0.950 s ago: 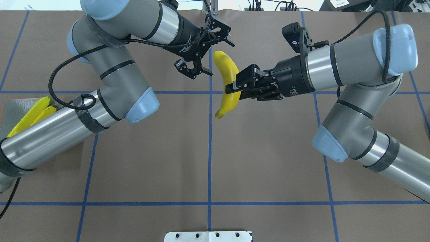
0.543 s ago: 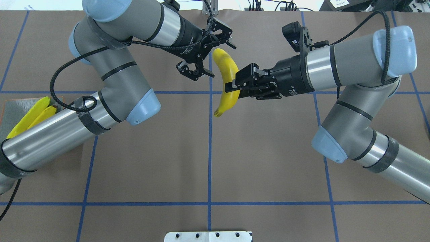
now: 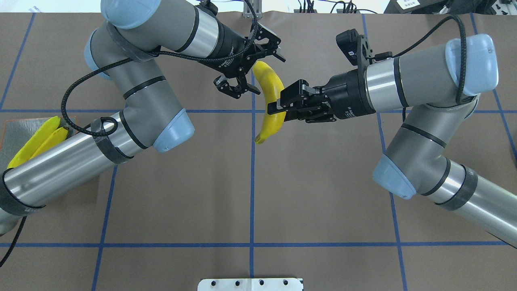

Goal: Transfer all bananas from basket to plate

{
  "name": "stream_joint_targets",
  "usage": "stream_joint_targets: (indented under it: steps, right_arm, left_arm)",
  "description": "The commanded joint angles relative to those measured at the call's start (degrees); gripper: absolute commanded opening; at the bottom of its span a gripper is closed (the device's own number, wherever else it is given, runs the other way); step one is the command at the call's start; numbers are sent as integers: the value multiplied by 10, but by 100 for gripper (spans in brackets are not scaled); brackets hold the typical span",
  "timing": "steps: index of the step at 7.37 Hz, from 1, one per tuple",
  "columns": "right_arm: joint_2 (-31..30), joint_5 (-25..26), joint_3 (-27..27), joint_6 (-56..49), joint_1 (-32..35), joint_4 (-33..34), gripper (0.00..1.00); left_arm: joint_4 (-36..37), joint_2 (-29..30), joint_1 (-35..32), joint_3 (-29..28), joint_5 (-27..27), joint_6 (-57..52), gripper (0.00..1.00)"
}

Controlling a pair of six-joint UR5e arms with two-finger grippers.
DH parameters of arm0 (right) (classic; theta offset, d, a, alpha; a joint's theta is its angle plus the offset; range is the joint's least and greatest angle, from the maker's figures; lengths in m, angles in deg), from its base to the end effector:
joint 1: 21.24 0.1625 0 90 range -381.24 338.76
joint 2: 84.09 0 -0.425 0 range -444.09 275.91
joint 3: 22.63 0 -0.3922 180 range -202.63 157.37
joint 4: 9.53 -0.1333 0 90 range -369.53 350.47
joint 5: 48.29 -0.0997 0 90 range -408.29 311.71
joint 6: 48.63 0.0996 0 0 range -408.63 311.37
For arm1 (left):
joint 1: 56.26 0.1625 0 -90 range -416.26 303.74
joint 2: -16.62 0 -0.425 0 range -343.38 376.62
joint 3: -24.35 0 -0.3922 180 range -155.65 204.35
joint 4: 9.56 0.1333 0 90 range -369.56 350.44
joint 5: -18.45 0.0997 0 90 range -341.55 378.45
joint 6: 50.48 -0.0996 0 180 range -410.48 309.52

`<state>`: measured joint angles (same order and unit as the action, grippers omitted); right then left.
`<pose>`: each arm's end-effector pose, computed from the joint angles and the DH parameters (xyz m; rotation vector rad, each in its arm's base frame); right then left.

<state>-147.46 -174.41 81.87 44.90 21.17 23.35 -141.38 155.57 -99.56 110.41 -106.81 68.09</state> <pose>-0.3567 -0.4268 0.1742 0.1083 -1.6839 0.0609 0.4462 -0.5246 0.0692 -0.3010 1.5201 -0.5332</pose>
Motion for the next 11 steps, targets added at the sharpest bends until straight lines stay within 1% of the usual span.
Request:
stream_joint_targets:
  steps: [1, 2, 3, 4, 5, 7, 8, 9, 10, 11]
  right_arm:
    - [0, 0, 2, 0, 0, -4, 0]
    - [-1, 4, 0, 1, 0, -18, 0]
    - [-2, 5, -1, 1, 0, -19, 0]
    - [-3, 5, -1, 2, 0, -19, 38]
    - [-5, 4, 0, -4, 0, -20, 99]
    - [-9, 3, 3, -3, 3, -22, 100]
    - [-20, 2, 3, 2, 4, -50, 100]
    - [-50, 1, 3, 4, 5, -89, 100]
    - [-68, 1, 3, 4, 7, -102, 100]
    - [-88, -1, 3, 3, 20, -102, 100]
  left_arm:
    - [0, 0, 2, 1, 0, 2, 52]
    - [-1, -1, 2, 2, -1, 4, 1]
    - [-2, -2, 2, 2, -1, 4, 0]
    - [-3, -2, 1, 2, -1, 4, 0]
    - [-3, -2, 1, 3, -1, 4, 0]
    - [-2, -3, 1, 5, -1, 5, 0]
    - [-3, -6, 1, 6, -2, 4, 0]
    - [-4, -13, 0, 6, -2, -9, 0]
    - [-5, -37, -4, 11, -3, -41, 0]
    - [-4, -84, -15, 36, -8, -80, 0]
